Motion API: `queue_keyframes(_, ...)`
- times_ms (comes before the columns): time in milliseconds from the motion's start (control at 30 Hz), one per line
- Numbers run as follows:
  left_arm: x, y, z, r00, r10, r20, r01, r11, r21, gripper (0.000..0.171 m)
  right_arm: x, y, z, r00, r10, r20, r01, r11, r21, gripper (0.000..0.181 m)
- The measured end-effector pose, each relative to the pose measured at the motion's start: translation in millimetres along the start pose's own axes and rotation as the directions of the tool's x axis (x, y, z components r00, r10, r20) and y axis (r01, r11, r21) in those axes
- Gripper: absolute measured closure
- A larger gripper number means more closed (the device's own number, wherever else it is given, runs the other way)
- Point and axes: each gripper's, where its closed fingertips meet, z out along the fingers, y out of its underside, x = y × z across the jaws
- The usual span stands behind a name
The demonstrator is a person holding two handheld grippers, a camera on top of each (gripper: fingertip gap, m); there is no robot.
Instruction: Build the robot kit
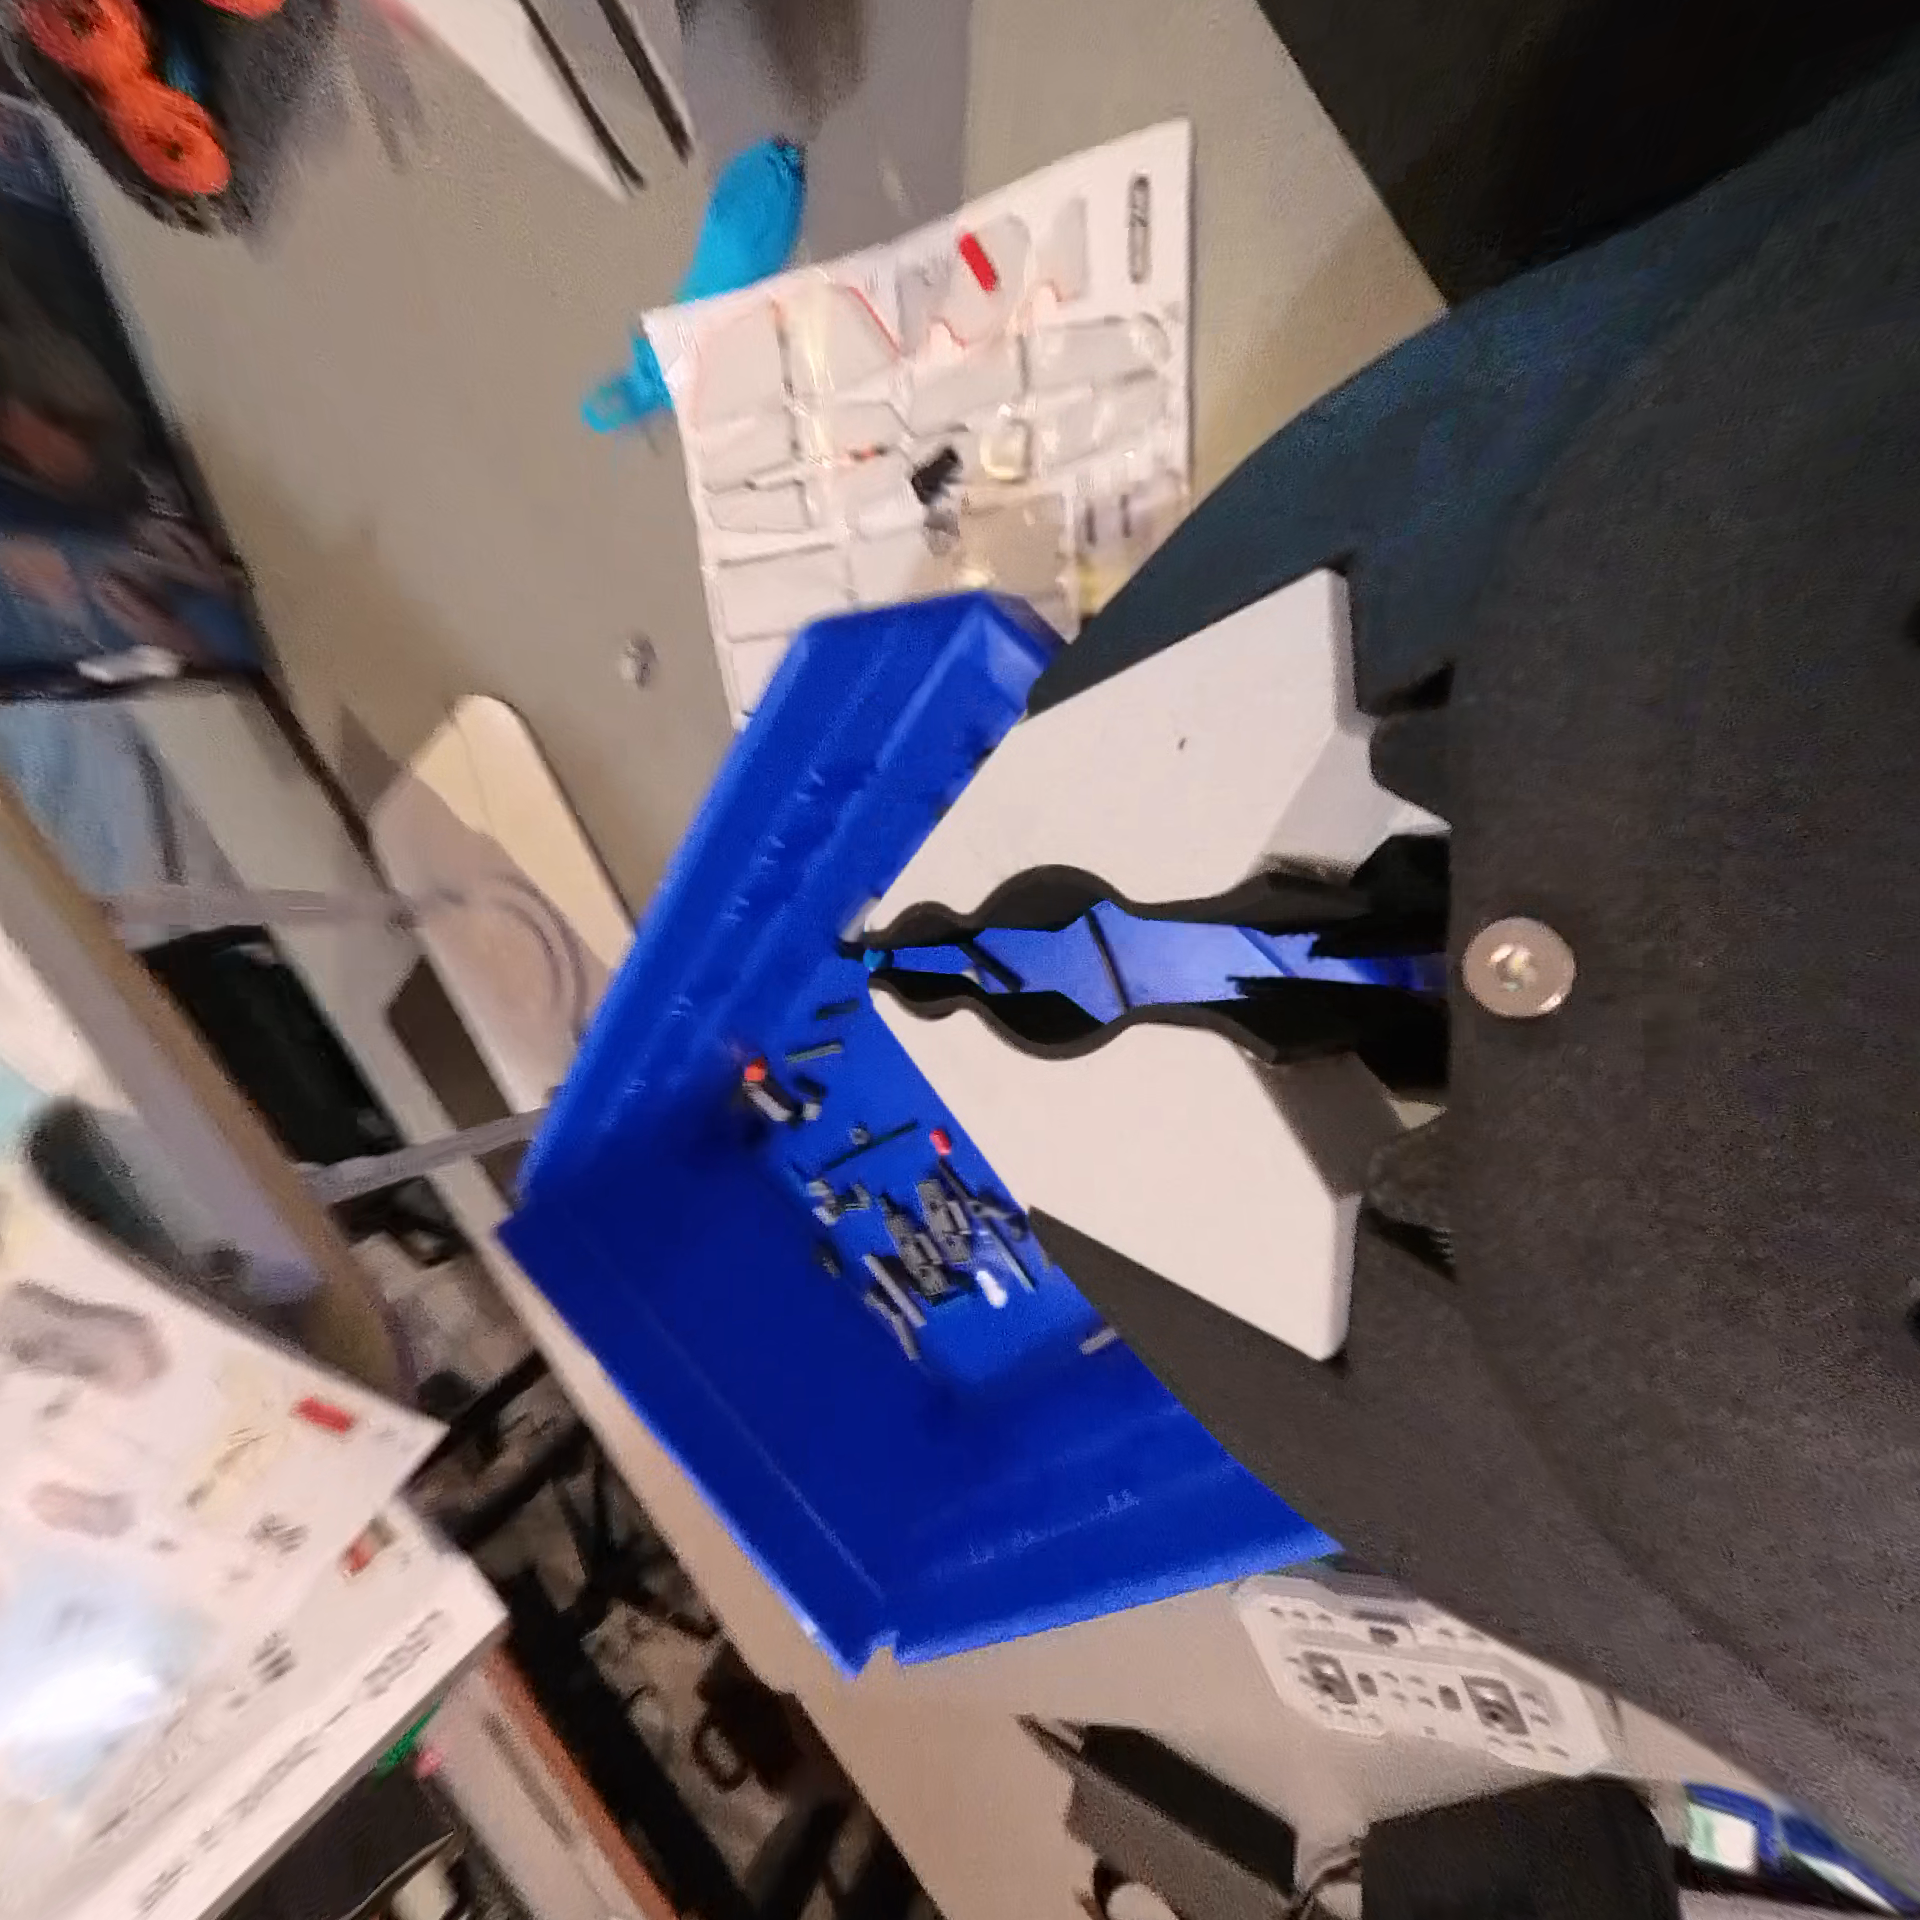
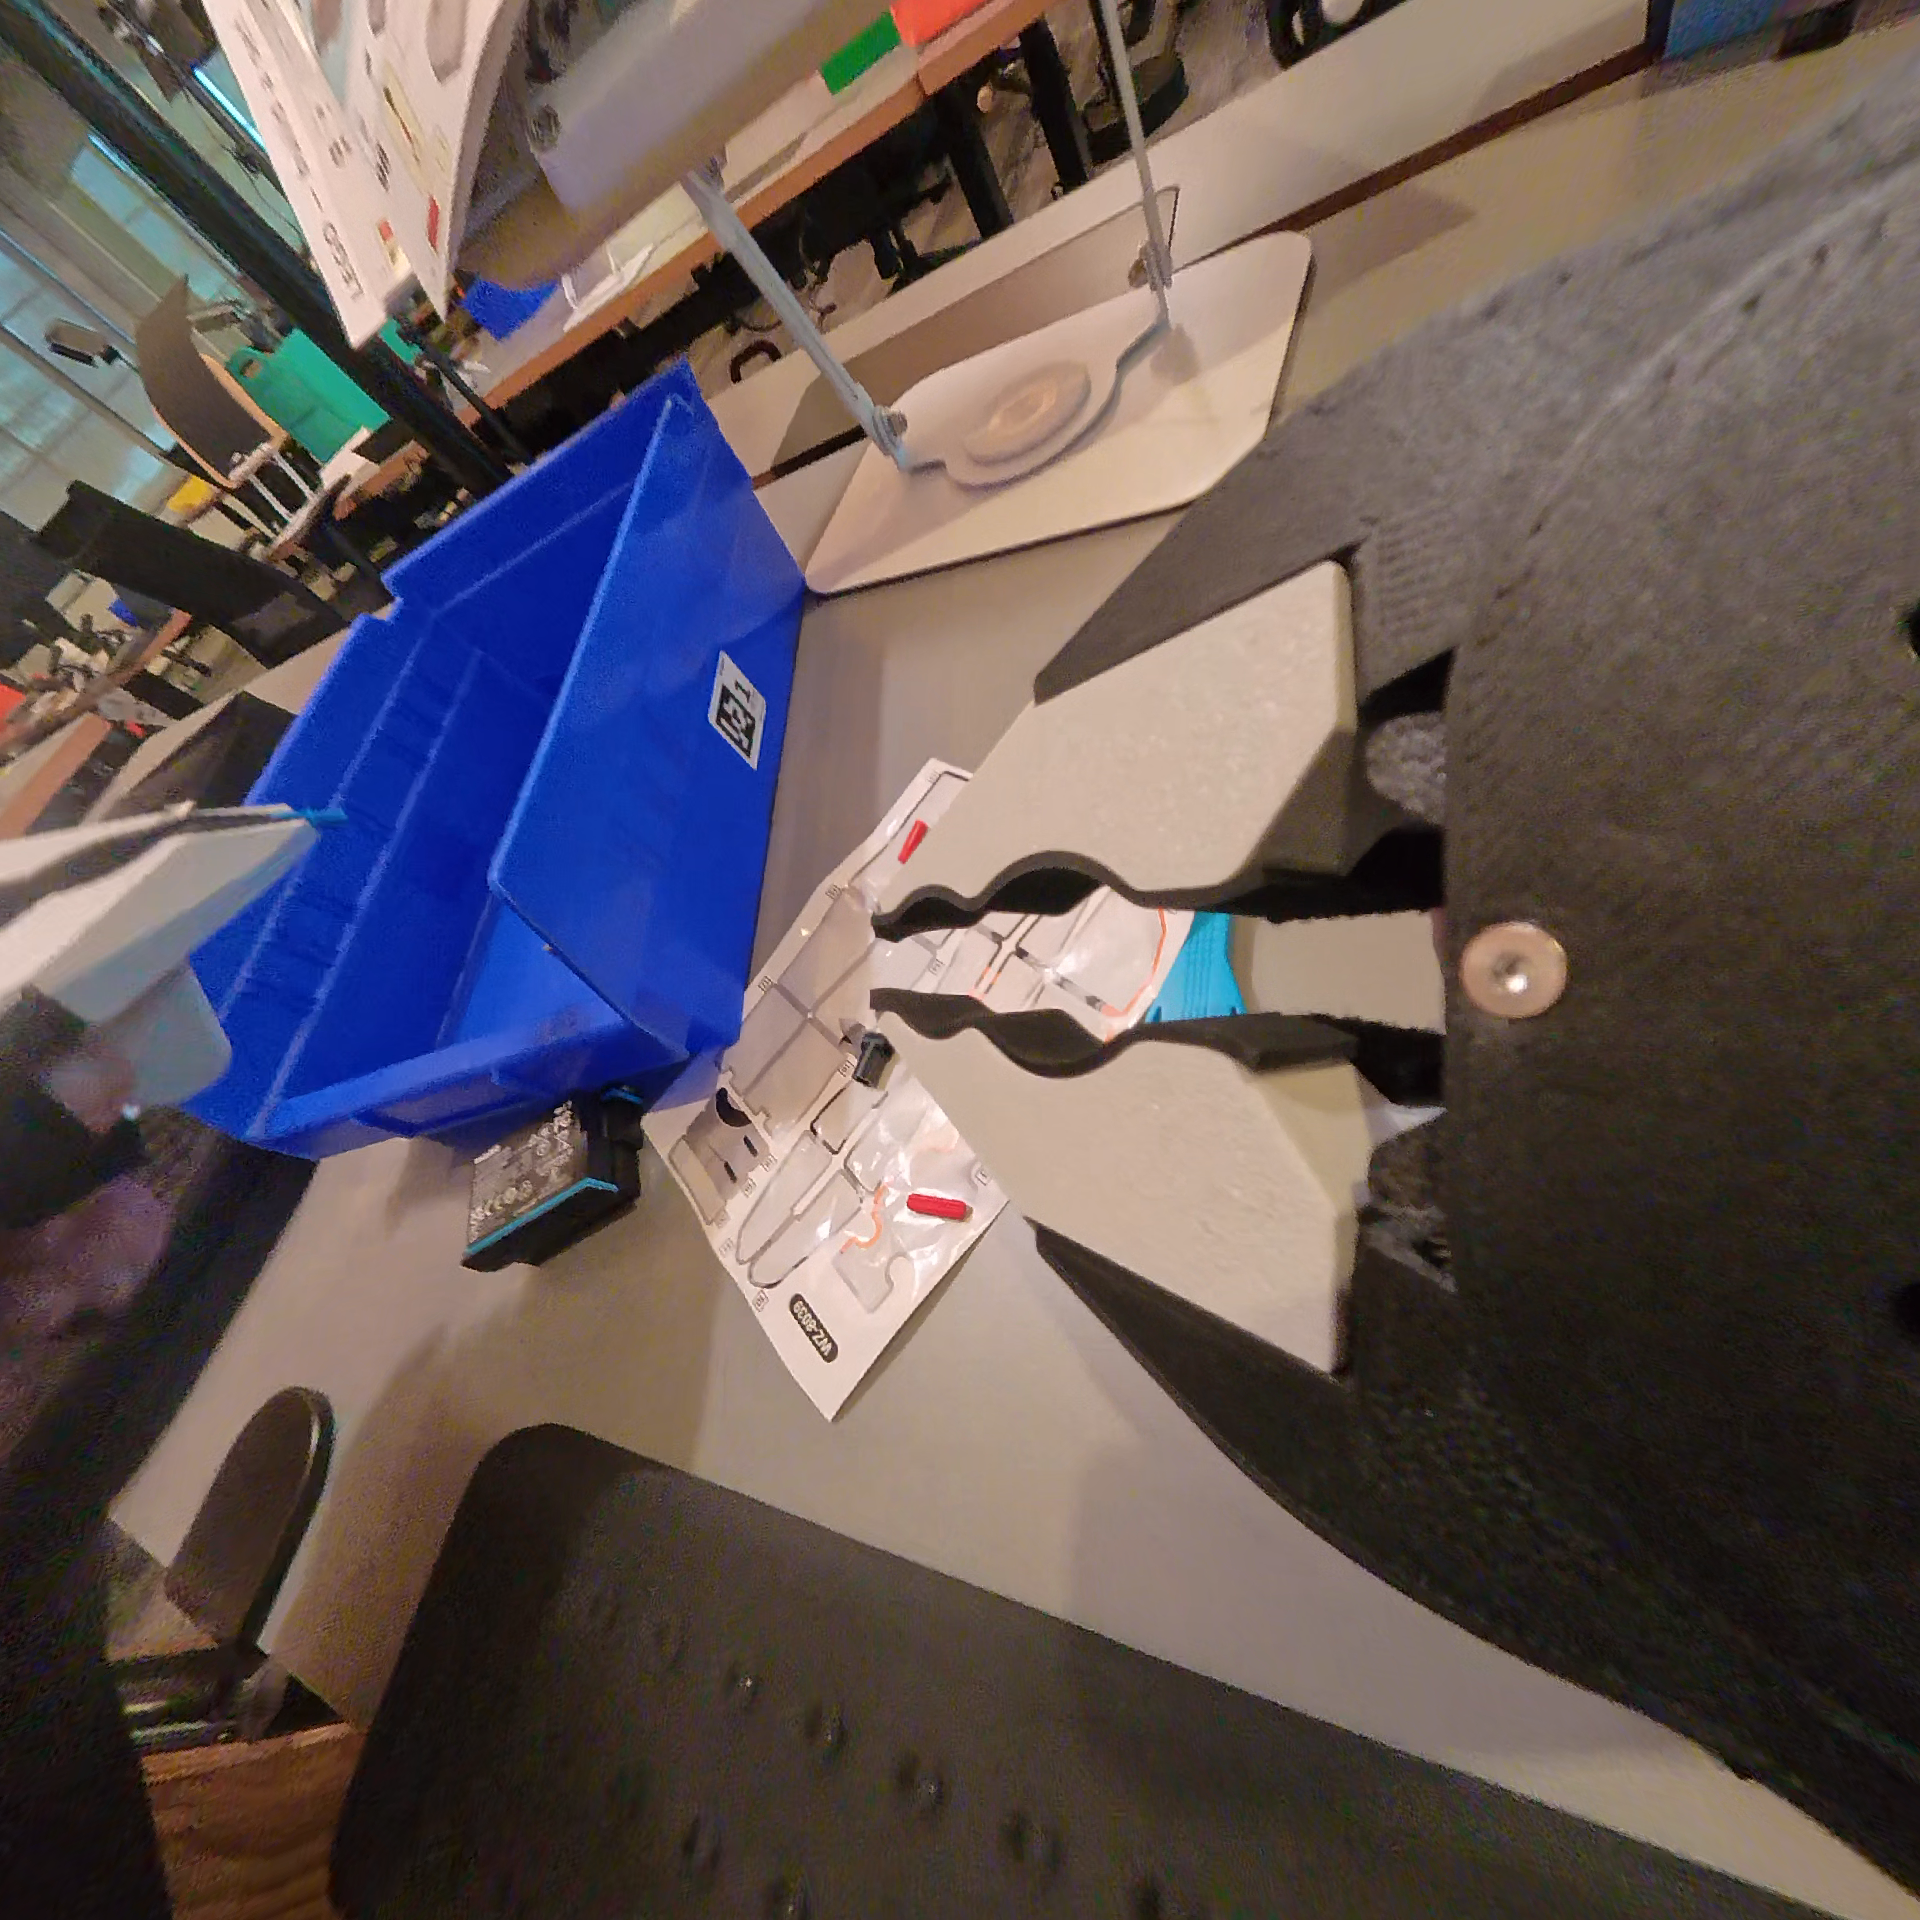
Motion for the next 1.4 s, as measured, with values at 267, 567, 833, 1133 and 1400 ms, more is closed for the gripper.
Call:
queue_keyframes(267, -24.8, 41.8, 36.4, 0.998, 0.024, -0.062, -0.038, 0.966, -0.254, 0.169, 4.2, 16.6, 4.9, 0.999, 0.032, -0.002, -0.032, 0.999, -0.032, 0.174)
queue_keyframes(567, -34.1, 59.3, 46.0, 0.998, 0.018, -0.059, -0.037, 0.939, -0.343, 0.159, 7.0, 23.0, 4.2, 0.998, 0.067, 0.008, -0.067, 0.997, -0.025, 0.174)
queue_keyframes(833, -72.1, 5.4, 26.5, 0.996, 0.078, 0.048, -0.064, 0.968, -0.243, 0.144, 11.1, 24.5, 1.5, 0.996, 0.092, 0.005, -0.092, 0.996, -0.015, 0.174)
queue_keyframes(1133, -117.3, -34.4, 44.1, 0.985, 0.169, 0.038, -0.152, 0.95, -0.271, 0.155, 11.8, 27.3, -1.4, 0.995, 0.099, 0.012, -0.098, 0.995, -0.014, 0.176)
queue_keyframes(1400, -114.7, -1.6, 99.6, 0.906, 0.273, -0.325, -0.404, 0.787, -0.467, 0.152, 13.5, 33.9, -6.0, 0.995, 0.101, 0.021, -0.101, 0.995, -0.02, 0.177)
